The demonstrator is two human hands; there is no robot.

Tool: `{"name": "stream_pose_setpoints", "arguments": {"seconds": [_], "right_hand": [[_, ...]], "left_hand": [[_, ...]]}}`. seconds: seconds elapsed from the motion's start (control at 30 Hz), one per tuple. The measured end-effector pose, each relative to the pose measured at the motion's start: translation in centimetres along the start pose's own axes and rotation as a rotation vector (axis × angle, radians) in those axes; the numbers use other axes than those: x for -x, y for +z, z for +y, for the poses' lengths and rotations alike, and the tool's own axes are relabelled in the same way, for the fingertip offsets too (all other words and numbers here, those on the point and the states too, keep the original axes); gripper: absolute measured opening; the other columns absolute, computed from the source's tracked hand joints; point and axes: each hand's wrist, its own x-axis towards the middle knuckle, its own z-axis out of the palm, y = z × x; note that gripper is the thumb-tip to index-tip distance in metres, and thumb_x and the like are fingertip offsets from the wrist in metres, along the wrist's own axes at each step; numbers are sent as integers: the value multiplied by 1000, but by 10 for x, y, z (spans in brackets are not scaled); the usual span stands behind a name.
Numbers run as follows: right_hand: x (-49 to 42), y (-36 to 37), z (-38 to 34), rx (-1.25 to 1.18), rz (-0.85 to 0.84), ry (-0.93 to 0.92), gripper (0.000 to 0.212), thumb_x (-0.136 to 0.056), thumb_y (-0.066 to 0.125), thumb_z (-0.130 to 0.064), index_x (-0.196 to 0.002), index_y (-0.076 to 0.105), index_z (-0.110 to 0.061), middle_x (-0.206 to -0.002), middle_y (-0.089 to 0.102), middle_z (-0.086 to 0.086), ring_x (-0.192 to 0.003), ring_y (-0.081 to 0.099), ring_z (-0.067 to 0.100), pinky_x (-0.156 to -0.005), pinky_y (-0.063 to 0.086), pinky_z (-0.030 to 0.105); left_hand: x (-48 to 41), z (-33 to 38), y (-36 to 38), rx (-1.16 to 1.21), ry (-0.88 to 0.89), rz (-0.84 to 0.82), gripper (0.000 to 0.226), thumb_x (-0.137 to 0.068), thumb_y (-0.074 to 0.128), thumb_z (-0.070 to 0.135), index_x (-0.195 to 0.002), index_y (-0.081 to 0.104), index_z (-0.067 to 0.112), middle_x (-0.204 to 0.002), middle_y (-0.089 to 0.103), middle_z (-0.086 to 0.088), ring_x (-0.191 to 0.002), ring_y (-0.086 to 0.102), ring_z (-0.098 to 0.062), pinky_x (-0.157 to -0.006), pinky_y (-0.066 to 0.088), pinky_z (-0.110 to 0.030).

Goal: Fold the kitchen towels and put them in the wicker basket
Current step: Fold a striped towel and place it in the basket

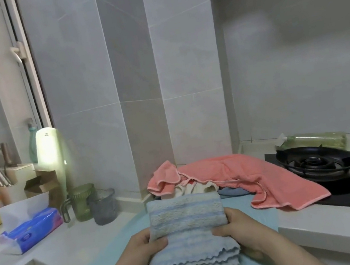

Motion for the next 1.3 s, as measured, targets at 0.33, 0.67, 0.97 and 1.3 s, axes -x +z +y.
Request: {"name": "stream_pose_setpoints", "arguments": {"seconds": [0.33,0.67,0.97,1.3], "right_hand": [[13,-8,-10,467,27,-51,33,-76,65,0,-98,73,-23,-92,76,-9,-89,71,6,-78,53,20],[4,-14,-7,367,44,5,35,-73,75,-1,-105,71,-14,-99,77,-3,-94,72,14,-86,54,28],[12,-12,13,348,151,-132,41,-76,73,5,-104,68,-25,-98,76,-10,-93,71,6,-87,55,26],[17,-11,9,384,108,-105,30,-75,73,5,-97,78,-15,-92,77,-3,-91,72,11,-82,58,28]], "left_hand": [[-5,-5,-9,-675,95,79,19,-74,81,15,-91,77,12,-92,77,-4,-89,72,-19,-86,56,-39],[-5,-6,-7,-429,121,36,47,-76,73,-13,-118,62,5,-108,75,-5,-102,71,-20,-89,56,-36],[-3,-8,-3,-398,158,1,37,-79,62,-21,-105,71,4,-103,75,-9,-98,72,-23,-78,56,-24],[10,-4,4,-450,276,11,32,-73,73,-16,-94,77,8,-97,76,-10,-95,72,-23,-81,58,-34]]}}
